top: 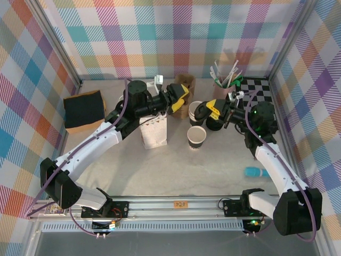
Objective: Pack the takeout coffee
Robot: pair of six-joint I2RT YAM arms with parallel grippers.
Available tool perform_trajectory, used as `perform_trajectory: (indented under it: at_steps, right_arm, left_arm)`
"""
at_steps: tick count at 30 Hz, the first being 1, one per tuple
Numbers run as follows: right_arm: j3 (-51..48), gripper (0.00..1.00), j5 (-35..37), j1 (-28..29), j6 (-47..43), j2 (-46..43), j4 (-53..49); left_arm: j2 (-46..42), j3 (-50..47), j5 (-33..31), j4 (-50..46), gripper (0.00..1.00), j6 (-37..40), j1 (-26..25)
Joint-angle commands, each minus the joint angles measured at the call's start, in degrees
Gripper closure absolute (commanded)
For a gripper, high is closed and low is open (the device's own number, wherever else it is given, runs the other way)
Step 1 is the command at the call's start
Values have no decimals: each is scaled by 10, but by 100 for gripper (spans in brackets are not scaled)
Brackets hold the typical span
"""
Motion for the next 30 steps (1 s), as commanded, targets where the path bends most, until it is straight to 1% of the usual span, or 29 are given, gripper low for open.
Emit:
perform_trajectory:
  at_steps: [1, 5, 10, 17, 22, 27, 30]
  right_arm:
    - [-44, 79, -14, -3, 8, -1, 79]
    - [-91, 79, -18, -3, 18, 17, 138]
    - [-115, 78, -34, -2, 26, 61, 207]
    - [-143, 78, -36, -2, 36, 133, 303]
    - [-152, 79, -45, -2, 30, 166, 330]
    - [-168, 80, -41, -2, 64, 222, 433]
    - [-176, 80, -44, -2, 54, 242, 450]
  left_arm:
    - [-20, -20, -7, -44, 32, 37, -14]
    - [-29, -45, -16, -45, 32, 41, -19]
    - [-27, -49, -15, -56, 32, 51, -20]
    - [-27, -55, -18, -59, 32, 55, -22]
    - [-30, -61, -19, -66, 32, 60, -24]
    - [-44, -77, -25, -72, 32, 85, -25]
    - [-50, -78, -36, -101, 32, 124, -31]
